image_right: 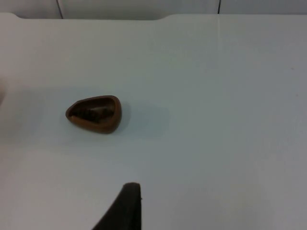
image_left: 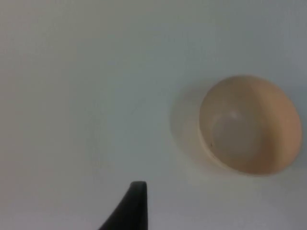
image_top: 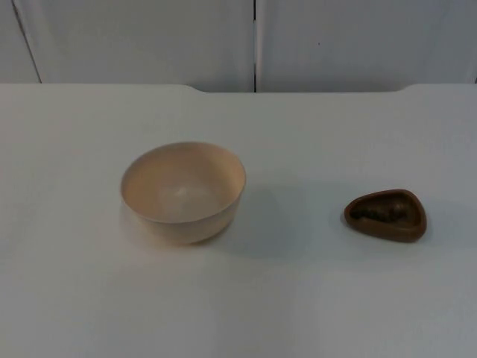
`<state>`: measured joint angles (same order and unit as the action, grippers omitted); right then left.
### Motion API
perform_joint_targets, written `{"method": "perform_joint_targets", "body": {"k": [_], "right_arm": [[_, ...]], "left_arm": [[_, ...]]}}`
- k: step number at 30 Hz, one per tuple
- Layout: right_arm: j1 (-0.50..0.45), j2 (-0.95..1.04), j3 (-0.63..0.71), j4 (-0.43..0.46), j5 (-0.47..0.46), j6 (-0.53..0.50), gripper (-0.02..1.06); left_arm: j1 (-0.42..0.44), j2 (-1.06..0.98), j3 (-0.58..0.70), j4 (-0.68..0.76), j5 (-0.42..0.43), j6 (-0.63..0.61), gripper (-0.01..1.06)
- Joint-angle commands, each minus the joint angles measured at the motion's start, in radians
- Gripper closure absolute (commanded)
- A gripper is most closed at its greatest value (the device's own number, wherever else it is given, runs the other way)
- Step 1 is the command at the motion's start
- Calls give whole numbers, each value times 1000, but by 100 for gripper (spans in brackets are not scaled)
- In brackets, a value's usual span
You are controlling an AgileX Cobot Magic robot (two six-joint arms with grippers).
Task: Pick up the bowl with the left hand and pour the coffee beans from the cup into the bowl with the right hand.
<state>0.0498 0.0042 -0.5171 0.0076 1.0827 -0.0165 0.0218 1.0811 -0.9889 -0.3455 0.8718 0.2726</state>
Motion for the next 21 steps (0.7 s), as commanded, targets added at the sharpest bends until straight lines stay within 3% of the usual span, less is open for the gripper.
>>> {"method": "perform_joint_targets", "body": {"k": [1,8,14,21], "right_arm": [[-7,-4,1,0,-5,0,-1],[-7,-4,1,0,-5,0,-1],[-7,-4,1,0,-5,0,-1],[-7,-4,1,0,-5,0,-1]], "left_arm": [[2,28,-23,-22,-18,11,0],[-14,141,-69,-32,-30,21,0],[-93,260,-104,-25,-50,26,0],[-128,369,-124,-32,-102,18,0]]}}
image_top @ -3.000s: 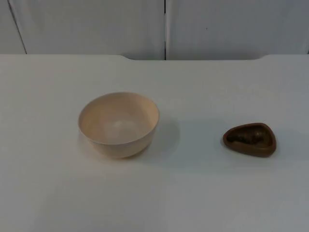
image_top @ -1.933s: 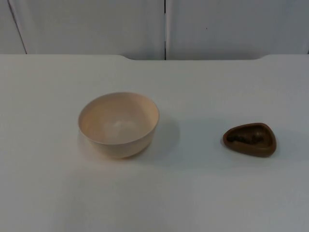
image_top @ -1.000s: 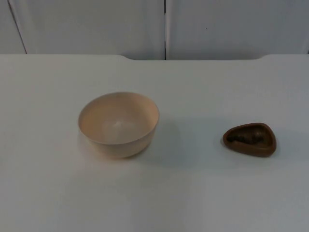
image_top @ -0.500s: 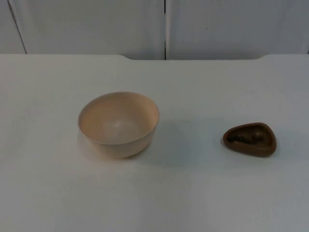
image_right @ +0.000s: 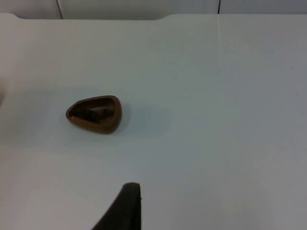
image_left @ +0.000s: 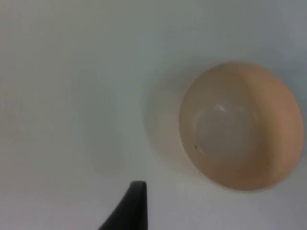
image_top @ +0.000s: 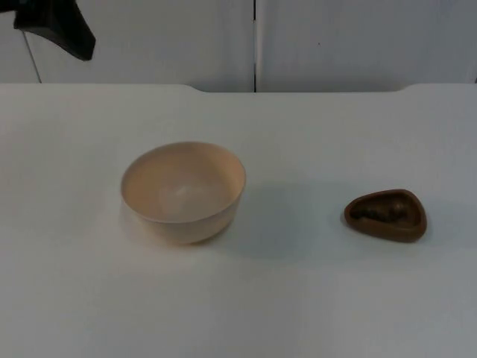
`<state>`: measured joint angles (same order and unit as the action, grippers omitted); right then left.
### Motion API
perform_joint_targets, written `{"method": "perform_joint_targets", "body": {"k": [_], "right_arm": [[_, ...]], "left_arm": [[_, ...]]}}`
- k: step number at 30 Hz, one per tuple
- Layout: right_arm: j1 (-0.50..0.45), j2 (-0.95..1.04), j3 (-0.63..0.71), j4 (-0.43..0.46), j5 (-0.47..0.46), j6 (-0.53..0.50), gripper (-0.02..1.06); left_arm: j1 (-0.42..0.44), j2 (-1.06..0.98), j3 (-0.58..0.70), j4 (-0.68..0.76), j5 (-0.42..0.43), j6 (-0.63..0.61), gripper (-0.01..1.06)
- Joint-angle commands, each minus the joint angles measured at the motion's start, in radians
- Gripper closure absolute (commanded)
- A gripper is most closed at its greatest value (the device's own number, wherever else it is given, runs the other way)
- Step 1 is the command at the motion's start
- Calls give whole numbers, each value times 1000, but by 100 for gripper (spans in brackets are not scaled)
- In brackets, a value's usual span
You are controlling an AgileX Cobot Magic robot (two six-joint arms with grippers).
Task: Pick up the bowl with the left hand and pour the coffee beans from the cup into the bowl with the right hand.
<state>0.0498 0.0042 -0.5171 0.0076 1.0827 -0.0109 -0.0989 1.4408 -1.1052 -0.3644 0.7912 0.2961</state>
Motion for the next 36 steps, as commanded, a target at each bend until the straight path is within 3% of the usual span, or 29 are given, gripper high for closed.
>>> {"method": "perform_joint_targets", "body": {"k": [1,8,18,36], "right_arm": [[-7,-4,1,0,-5,-5,-1],[-7,-4,1,0,-5,-5,-1],[-7,-4,1,0,-5,-5,-1],[-7,-4,1,0,-5,-5,-1]], "left_arm": [[-8,26,-7,-15,-30,-12,0],[-8,152,-19,-45,-77,-22,0],[-8,336,-97,-56,-49,-28,0],[-21,548,-209,-47,-91,-172,0]]}}
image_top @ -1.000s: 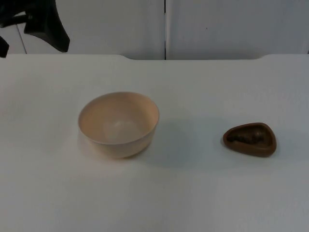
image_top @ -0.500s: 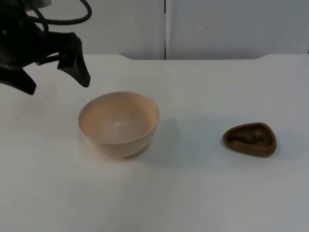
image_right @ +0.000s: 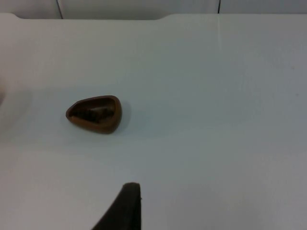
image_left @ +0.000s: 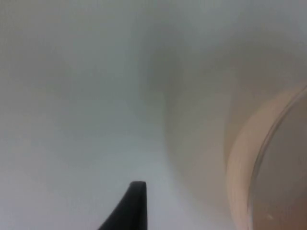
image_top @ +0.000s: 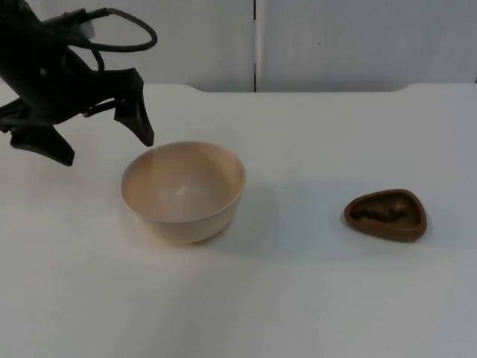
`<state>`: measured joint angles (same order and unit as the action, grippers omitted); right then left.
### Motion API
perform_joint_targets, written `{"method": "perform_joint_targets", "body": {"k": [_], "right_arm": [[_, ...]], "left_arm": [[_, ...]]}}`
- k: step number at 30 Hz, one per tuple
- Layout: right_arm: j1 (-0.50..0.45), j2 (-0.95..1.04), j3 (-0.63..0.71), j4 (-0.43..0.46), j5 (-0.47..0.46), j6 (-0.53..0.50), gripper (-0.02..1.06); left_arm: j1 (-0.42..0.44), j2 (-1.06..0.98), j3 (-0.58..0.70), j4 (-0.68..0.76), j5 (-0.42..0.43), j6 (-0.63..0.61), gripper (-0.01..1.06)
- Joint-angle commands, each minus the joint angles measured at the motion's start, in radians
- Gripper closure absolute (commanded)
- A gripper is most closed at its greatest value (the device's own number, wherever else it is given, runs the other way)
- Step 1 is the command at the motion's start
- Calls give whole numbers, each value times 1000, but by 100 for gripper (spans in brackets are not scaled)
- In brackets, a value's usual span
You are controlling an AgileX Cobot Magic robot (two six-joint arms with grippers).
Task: Pick up the bowl with the left hand and pour the coffee beans from the cup into the bowl with the right hand.
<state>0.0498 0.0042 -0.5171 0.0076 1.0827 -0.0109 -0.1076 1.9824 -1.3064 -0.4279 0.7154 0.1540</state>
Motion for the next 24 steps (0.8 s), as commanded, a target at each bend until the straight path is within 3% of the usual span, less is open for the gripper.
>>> {"method": "perform_joint_targets", "body": {"k": [1,7,24], "right_arm": [[-7,-4,1,0,-5,-5,-1],[-7,-4,1,0,-5,-5,-1],[-7,-4,1,0,-5,-4,-1]], "left_arm": [[-12,6,-7,16,-16,-29,0],[-23,42,-5,63,-33,-73,0],[-23,93,-5,69,-37,24,1]]}}
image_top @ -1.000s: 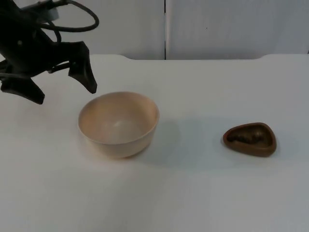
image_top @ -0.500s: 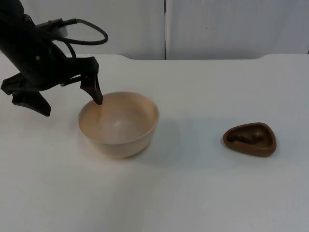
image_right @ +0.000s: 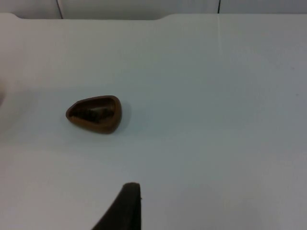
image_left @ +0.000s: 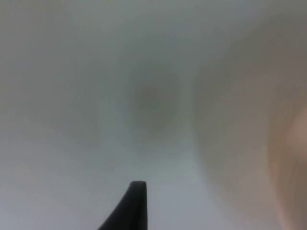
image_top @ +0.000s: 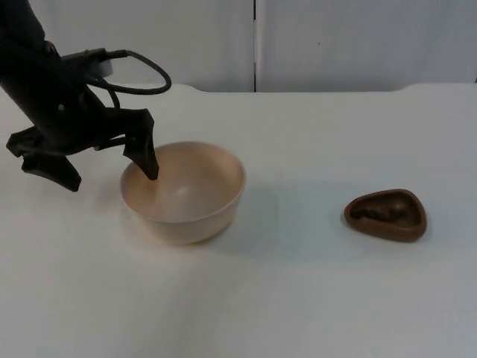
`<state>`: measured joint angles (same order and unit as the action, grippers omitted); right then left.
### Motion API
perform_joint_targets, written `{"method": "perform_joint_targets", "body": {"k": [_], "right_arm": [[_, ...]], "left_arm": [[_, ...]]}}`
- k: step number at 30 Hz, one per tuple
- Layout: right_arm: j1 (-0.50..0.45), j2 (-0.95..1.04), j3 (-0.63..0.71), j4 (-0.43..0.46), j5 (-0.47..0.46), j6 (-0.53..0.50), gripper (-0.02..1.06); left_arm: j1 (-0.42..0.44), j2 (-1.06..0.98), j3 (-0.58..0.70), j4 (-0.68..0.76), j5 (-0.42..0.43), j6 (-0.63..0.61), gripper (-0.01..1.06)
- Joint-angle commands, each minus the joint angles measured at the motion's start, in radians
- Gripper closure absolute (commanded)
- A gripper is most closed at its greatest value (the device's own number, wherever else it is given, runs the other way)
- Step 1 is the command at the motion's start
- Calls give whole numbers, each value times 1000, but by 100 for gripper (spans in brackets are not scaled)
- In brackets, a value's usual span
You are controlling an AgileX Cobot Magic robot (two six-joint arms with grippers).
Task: Pick up the bowl with the left hand and pour the coffee beans from the cup into the bowl with the right hand.
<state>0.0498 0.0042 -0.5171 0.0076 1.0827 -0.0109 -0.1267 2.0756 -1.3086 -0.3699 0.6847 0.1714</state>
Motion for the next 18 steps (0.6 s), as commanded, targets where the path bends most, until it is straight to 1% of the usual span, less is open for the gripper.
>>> {"method": "perform_joint_targets", "body": {"k": [1,3,9,13,14,18], "right_arm": [[-7,-4,1,0,-5,-4,-1],[-7,-4,1,0,-5,-4,-1],[-7,-4,1,-2,-5,-4,-1],[-7,-4,1,-2,-5,-4,-1],[-7,-4,1,-2,-5,-4,-1],[-7,-4,1,-2,-5,-4,-1]], "left_arm": [[-4,5,-3,12,-7,6,2],[-4,16,-3,12,-9,6,5],[-4,18,-3,13,-9,6,9],[-4,18,-3,15,-9,6,15],[-4,18,-3,15,-9,6,15],[-4,18,-3,15,-9,11,32]]}}
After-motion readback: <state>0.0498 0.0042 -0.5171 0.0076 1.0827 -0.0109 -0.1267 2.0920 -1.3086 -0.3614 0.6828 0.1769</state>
